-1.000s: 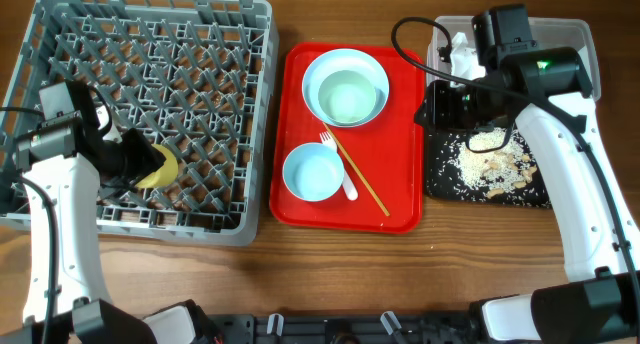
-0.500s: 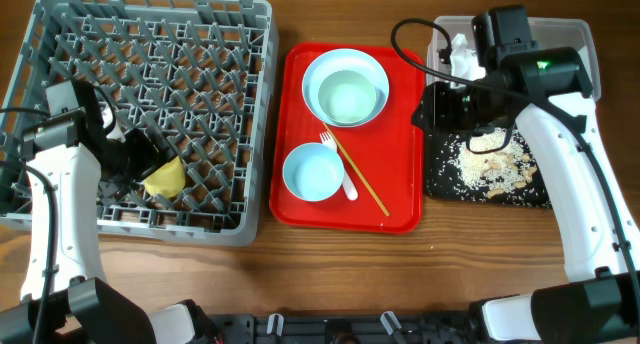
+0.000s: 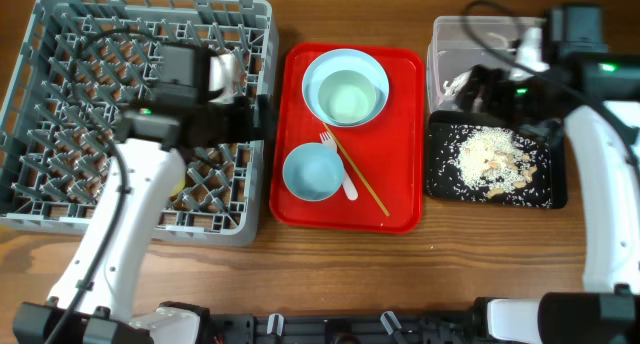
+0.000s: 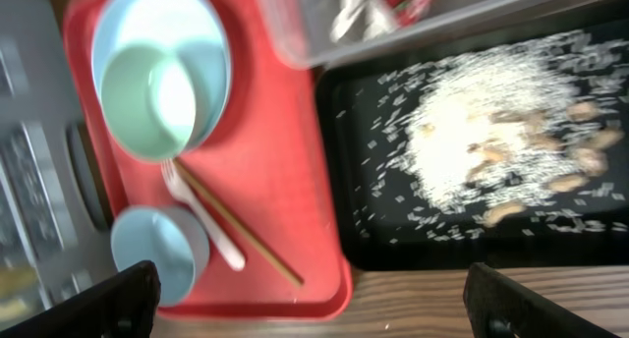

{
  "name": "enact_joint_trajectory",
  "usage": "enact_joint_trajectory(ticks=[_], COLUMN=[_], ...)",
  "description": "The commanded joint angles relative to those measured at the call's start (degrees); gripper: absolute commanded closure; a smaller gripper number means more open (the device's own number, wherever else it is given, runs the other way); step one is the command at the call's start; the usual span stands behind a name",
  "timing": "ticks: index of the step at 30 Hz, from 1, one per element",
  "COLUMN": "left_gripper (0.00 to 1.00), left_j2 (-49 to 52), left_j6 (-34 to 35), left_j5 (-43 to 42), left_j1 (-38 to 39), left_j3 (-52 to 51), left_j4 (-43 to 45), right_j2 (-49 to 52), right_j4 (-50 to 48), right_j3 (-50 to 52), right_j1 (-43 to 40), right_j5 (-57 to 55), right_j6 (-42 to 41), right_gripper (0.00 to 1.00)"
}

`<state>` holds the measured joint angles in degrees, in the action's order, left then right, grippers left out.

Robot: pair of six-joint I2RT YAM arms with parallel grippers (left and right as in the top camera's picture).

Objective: Sort waste into correct bins and load items into the dishwasher rack
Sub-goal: 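Reach the left gripper to the small light-blue bowl and grasp it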

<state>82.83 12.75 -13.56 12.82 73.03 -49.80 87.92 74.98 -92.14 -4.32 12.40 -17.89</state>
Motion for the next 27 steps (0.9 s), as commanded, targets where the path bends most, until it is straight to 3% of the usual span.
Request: enact_joint_trajectory(ticks=[1,6,15,22,25,27], left_gripper=[0.00,0.04,0.33,0.66,0.76,0.76], left_j2=[0.81,6.75,21.70,26.93,27.04,27.17], left_j6=[-0.33,-0.31,-0.33,-0.31,-0.28,-0.26], left_j5=[-1.38,4.68,4.68,6.54,10.62,11.54], left_j1=[9.70,19.74,27.12,27.69,27.82,27.85], left_j3=[0.74,0.74,0.74,0.72,0.70,0.70], left_j4=[4.33,5.92,5.95,5.88,5.95,5.92], right_j2=[-1.55,-1.51,-1.51,-1.51,-1.51,-1.51], right_j4=[1.84,2.51,2.93,3.37,3.96,4.13], right_j3=[-1.44,-1.16,-1.16,-1.16,-1.16,-1.16], right_j1=[-3.72,-4.33,-4.33,-4.33,-4.33,-4.33], right_j5=[1.40,1.42,1.40,1.42,1.40,1.42], right_j6=[-1.33,-0.28,-0.11,-0.11,-0.09,-0.11], right_gripper=[0.00,0.00,0.00,0.00,0.00,0.00])
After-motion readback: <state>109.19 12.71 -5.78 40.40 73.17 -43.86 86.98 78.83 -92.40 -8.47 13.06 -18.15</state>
